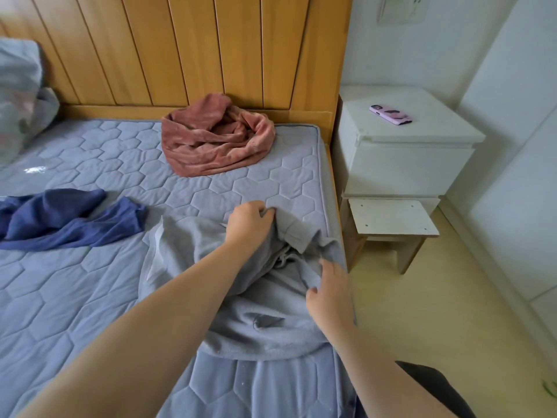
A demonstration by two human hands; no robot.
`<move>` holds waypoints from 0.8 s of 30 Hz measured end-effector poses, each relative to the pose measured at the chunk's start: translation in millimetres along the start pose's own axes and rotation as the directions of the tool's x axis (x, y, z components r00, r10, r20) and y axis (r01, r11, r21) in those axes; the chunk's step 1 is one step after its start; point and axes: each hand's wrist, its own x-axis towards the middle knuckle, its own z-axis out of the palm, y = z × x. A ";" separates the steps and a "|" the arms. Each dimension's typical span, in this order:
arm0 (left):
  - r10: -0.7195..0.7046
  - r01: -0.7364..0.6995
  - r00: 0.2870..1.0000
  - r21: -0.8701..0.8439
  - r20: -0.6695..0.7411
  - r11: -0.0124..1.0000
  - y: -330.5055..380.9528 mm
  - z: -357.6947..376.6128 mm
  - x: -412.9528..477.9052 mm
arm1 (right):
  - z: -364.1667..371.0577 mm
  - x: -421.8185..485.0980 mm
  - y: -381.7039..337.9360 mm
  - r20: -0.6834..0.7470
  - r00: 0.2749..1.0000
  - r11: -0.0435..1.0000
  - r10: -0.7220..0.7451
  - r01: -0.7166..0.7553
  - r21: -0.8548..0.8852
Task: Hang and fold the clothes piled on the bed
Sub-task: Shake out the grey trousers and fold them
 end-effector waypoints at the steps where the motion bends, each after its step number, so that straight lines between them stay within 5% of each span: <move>1: 0.024 -0.024 1.000 0.002 0.015 1.000 0.0 1.2 -1.0 | -1.7 8.4 -3.4 -0.017 1.000 0.999 -0.024 0.025 0.045; 4: 0.096 -0.096 0.995 0.008 0.031 0.995 3.0 3.5 -5.1 | -3.7 31.8 -15.8 0.061 0.992 0.987 -0.112 0.118 -0.106; 7: 0.150 -0.152 0.988 0.055 0.042 0.987 4.6 2.2 -8.4 | -7.7 49.6 -21.6 0.178 0.983 0.986 0.052 -0.022 -0.167; 10: 0.171 -0.168 0.985 0.058 -0.040 0.984 0.8 -0.2 -14.0 | -15.0 59.5 -3.2 0.164 0.927 0.936 0.338 -0.350 0.048; 14: 0.359 -0.353 0.932 0.119 -0.042 0.928 -8.5 10.8 -38.1 | -21.2 53.4 6.9 0.238 0.874 0.854 0.424 -0.473 0.215; 16: 0.534 -0.520 0.845 0.193 -0.026 0.832 -14.0 20.3 -53.1 | -31.3 43.9 3.3 0.436 0.760 0.615 0.482 -0.648 0.449; 19: 0.679 -0.656 0.734 0.247 -0.011 0.713 -20.6 29.8 -69.4 | -46.9 33.1 3.3 0.764 0.598 0.189 0.243 -0.802 0.567; 22: 0.793 -0.761 0.609 0.253 -0.039 0.597 -25.2 37.3 -79.8 | -60.9 27.3 -3.1 0.804 0.580 0.017 0.131 -0.812 0.583; 24: 0.854 -0.829 0.519 0.228 -0.031 0.511 -26.6 39.7 -87.4 | -67.4 24.7 -11.4 0.728 0.661 -0.002 0.181 -0.740 0.673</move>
